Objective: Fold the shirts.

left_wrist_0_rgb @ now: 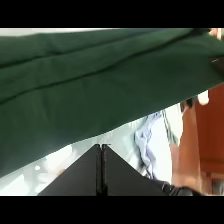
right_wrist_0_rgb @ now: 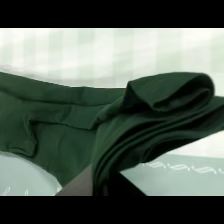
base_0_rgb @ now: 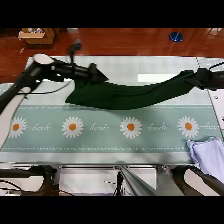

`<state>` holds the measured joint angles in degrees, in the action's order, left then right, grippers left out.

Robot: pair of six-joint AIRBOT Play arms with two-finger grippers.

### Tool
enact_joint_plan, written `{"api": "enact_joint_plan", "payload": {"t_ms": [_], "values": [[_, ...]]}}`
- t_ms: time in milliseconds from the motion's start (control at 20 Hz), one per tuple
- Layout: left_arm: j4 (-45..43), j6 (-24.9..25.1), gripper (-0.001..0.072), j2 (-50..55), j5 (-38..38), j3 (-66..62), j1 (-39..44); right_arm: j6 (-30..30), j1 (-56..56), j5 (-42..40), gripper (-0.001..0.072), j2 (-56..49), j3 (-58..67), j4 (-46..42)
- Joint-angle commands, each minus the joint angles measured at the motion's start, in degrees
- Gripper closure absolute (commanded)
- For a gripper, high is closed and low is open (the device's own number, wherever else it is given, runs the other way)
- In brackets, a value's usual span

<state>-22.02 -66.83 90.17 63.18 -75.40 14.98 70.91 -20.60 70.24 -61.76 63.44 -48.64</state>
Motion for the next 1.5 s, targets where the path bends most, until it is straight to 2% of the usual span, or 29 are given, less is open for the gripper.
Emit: {"api": "enact_joint_plan", "payload": {"t_ms": [0, 450, 850, 1150, 1350, 1450], "values": [[0.2, 0.07, 0.0679, 2.27, -3.65, -0.04, 7.19, 2.58, -0.04, 4.09, 0.0689, 6.25, 0.0, -2.91], [0.72, -1.42, 0.0679, 11.1, -4.31, -0.04, 16.59, 7.8, 0.0, 7.23, 0.0689, 15.61, 0.0, -2.93], [11.3, -2.16, 0.068, 18.49, -9.25, -0.07, 23.93, 8.33, 0.0, 9.14, 0.0689, 16.28, 0.0, -2.91], [23.56, -2.86, 0.068, 23.26, -12.76, -0.13, 29.66, 8.09, 0.0, 9.97, 0.0688, 16.28, 0.0, -2.93], [26.53, -0.7, 0.0681, 23.54, -15.52, -2.14, 30.32, 7.78, 0.0, 10.14, 0.0688, 16.28, 0.0, -2.93], [26.38, 2.32, 0.0683, 22.03, -12.59, -2.47, 27.65, 7.67, 0.0, 10.36, 0.0689, 16.28, 0.0, -2.93]]}}
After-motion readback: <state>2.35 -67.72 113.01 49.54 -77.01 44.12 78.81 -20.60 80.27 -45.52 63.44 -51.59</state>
